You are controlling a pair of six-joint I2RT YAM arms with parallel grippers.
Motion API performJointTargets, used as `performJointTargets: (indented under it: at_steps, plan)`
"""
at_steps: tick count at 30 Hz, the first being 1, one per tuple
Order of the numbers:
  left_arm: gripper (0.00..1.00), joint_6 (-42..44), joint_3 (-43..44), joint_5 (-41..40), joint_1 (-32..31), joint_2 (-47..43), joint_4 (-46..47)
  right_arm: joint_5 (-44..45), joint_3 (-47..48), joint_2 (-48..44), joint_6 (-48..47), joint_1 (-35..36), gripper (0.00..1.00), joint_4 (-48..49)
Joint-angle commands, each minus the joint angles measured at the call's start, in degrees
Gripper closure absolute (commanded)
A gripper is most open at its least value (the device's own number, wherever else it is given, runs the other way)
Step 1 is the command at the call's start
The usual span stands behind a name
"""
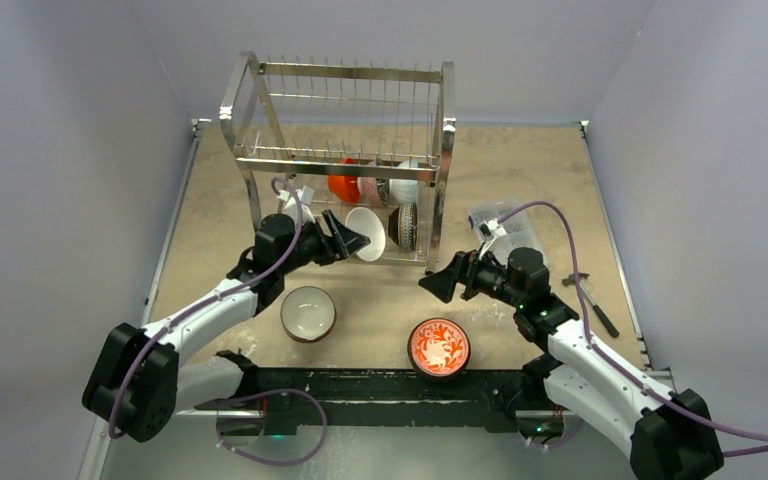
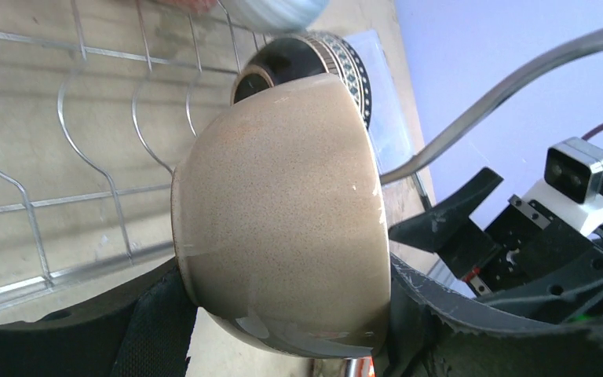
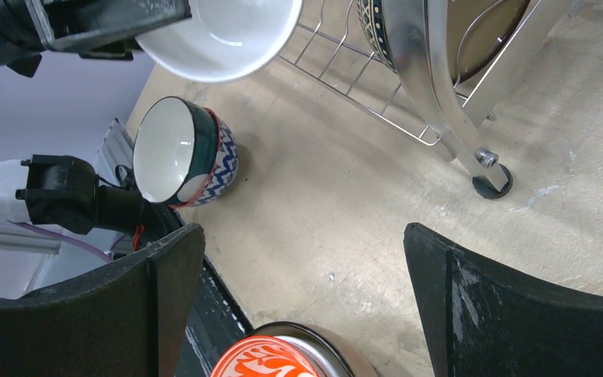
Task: Load the bowls into the dish rack
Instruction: Place the bowl in the dish rack.
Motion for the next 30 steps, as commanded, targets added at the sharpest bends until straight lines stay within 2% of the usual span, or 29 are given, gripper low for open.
performJointTargets:
  at_steps: [1, 17, 30]
  plan:
    - [1.00, 3.7, 4.9, -0.1, 2.5, 1.3, 2.9, 1.4, 2.0, -1.1, -0.9, 0.2, 0.01, -0.6]
    - [1.00, 12.0, 11.5, -7.9, 3.1, 10.3, 2.2, 2.7, 1.3, -3.8, -0.5, 0.2, 0.01, -2.9]
    - [1.00, 16.0, 12.1, -11.4, 2.9, 13.6, 2.9, 2.6, 1.3, -2.5, -0.6, 0.2, 0.01, -2.0]
